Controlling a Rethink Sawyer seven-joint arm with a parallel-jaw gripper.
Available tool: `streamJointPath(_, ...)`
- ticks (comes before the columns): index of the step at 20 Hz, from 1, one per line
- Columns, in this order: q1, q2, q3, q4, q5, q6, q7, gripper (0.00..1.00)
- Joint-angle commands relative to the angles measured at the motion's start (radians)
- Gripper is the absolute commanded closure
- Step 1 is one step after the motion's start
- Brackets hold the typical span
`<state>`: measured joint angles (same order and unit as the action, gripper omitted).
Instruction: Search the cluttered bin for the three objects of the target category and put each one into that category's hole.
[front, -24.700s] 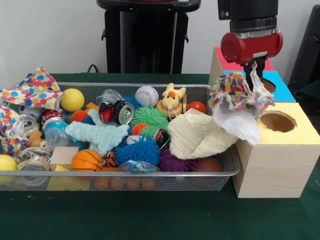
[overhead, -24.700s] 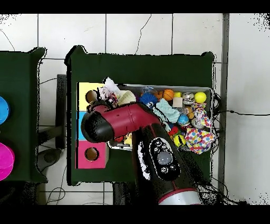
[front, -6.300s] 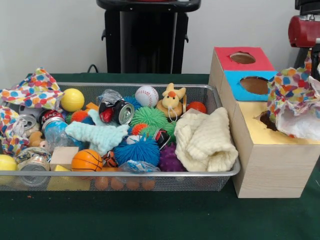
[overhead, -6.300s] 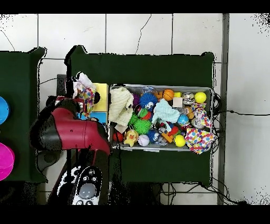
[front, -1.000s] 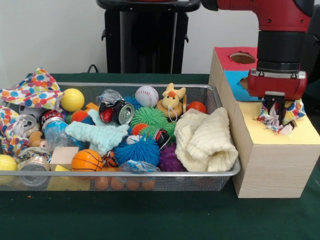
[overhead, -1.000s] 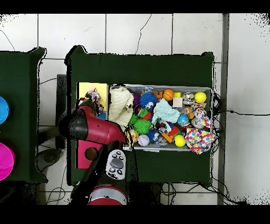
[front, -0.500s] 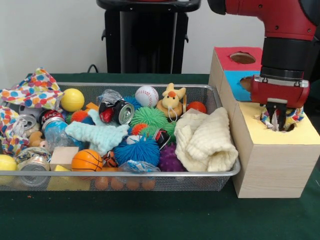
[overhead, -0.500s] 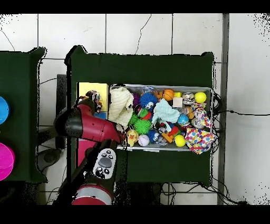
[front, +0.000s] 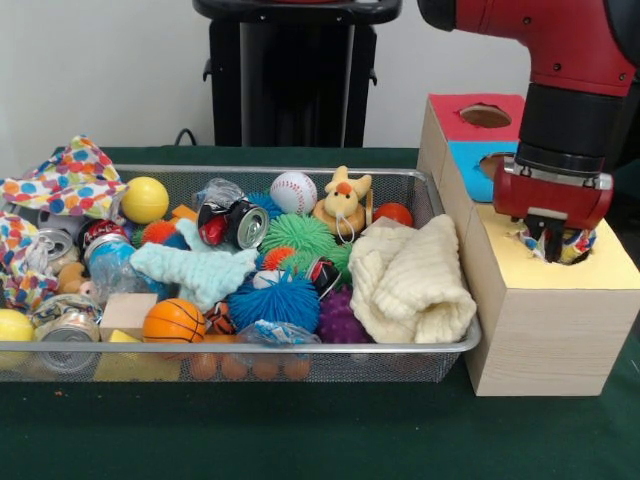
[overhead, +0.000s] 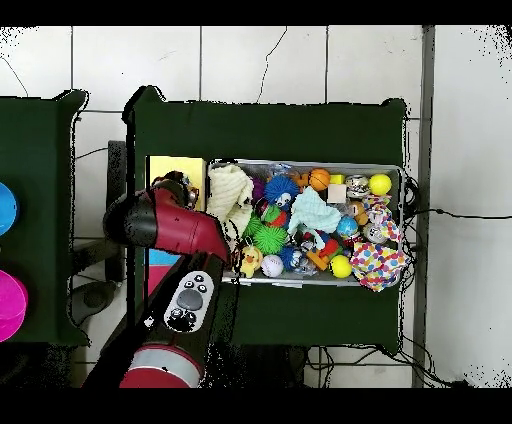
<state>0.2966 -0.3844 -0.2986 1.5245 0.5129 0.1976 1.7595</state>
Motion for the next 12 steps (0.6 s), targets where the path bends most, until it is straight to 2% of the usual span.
streamJointPath(1,-0.091,0.030,0.072,-0.052,-0.041,0.038,0.115,1.00)
streamJointPath(2,-0.126,0.015,0.132,-0.036,-0.054,-0.016,0.095,1.00)
streamJointPath(4,-0.147,0.007,0.168,-0.032,-0.076,-0.064,0.088,1.00)
streamJointPath(8,-0.160,-0.002,0.190,-0.033,-0.145,-0.154,0.085,1.00)
streamJointPath(12,-0.150,0.010,0.179,-0.037,-0.146,-0.141,0.119,1.00)
